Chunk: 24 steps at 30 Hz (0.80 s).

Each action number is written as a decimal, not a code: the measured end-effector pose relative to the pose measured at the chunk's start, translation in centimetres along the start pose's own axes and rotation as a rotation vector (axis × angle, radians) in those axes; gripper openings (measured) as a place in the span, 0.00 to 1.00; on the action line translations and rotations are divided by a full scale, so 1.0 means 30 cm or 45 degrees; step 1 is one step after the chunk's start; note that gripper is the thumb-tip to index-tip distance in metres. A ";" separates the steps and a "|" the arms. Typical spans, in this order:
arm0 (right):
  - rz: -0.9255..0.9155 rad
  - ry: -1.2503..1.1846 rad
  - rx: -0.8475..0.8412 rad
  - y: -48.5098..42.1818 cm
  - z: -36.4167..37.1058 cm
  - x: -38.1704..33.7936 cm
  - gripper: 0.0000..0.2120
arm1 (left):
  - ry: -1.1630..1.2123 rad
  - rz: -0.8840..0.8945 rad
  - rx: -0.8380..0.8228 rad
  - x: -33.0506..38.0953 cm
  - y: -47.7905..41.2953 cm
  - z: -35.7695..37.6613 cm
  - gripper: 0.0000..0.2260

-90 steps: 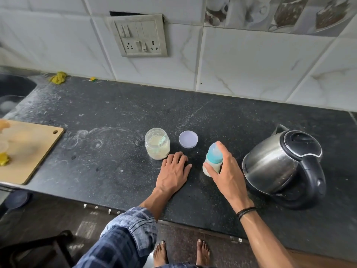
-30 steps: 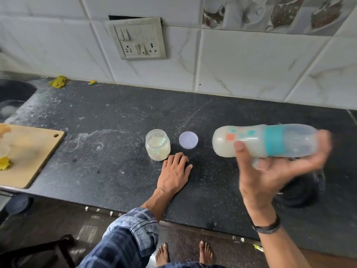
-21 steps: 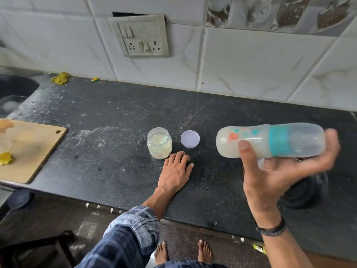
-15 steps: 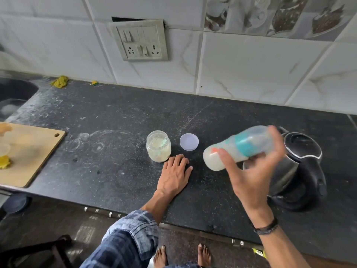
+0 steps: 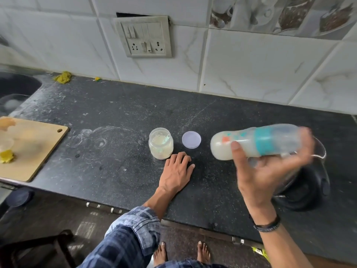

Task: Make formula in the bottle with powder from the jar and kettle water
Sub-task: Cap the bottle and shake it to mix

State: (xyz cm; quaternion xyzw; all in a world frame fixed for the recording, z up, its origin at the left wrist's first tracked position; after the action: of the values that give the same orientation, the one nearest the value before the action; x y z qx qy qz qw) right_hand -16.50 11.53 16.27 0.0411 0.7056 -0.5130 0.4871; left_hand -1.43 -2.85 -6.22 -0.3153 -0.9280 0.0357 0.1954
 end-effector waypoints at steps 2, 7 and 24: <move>0.273 0.046 -0.216 0.027 0.047 0.034 0.46 | 0.000 0.011 0.005 -0.001 -0.001 0.000 0.13; -0.237 -0.019 0.089 0.006 -0.030 -0.067 0.44 | 0.005 0.008 0.001 -0.004 -0.005 0.002 0.13; 0.011 -0.035 -0.079 -0.010 0.022 -0.013 0.44 | -0.004 0.010 -0.027 0.000 -0.001 -0.002 0.14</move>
State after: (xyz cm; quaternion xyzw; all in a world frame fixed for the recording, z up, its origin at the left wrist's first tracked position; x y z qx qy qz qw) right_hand -16.05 11.06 16.77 0.0221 0.7143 -0.4892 0.4999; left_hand -1.41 -2.88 -6.17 -0.3211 -0.9273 0.0272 0.1903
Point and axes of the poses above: each hand's wrist, its own y-axis away from the middle knuckle, its own z-axis out of the palm, x = y × z, the point moved 6 cm from there along -y, towards the middle knuckle, and after that the axes turned 2 degrees about -x, right-handed, at the moved point
